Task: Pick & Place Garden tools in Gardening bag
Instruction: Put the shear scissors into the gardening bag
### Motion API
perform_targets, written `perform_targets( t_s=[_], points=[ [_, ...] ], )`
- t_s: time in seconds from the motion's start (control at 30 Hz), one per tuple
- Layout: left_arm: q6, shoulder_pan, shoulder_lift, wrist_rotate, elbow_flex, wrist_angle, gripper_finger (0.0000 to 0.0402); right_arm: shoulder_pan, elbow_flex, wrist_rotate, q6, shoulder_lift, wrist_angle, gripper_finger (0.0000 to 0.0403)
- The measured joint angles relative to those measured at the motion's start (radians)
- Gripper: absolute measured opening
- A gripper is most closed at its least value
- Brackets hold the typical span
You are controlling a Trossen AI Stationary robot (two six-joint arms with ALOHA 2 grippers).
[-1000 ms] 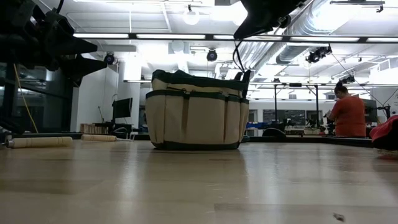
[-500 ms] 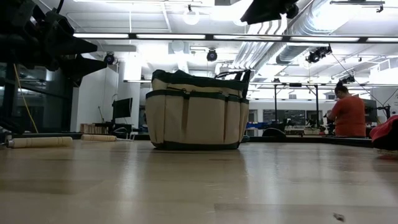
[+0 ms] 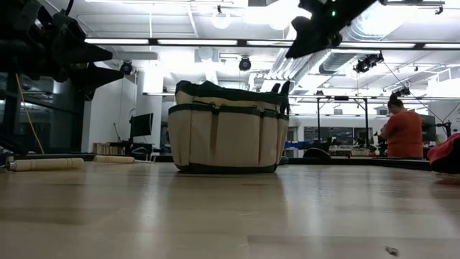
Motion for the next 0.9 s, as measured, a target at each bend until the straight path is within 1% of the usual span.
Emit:
perform_targets(
  t_s=[0.23,0.33,0.47,0.63,0.9],
  points=[
    [0.0,0.0,0.0,0.0,0.0,0.0,0.0243,-0.24,0.0,-0.265,-0.086,0.044,0.028,0.017],
    [0.0,0.0,0.0,0.0,0.0,0.0,0.0243,-0.328,0.0,-0.387,-0.114,0.094,0.053,0.017],
    [0.0,0.0,0.0,0.0,0.0,0.0,0.0243,-0.412,0.0,-0.504,-0.149,0.184,0.089,0.017],
    [0.0,0.0,0.0,0.0,0.0,0.0,0.0243,-0.472,0.0,-0.576,-0.223,0.302,0.142,0.017],
    [0.0,0.0,0.0,0.0,0.0,0.0,0.0243,-0.494,0.0,-0.596,-0.438,0.45,0.17,0.017]
  ],
)
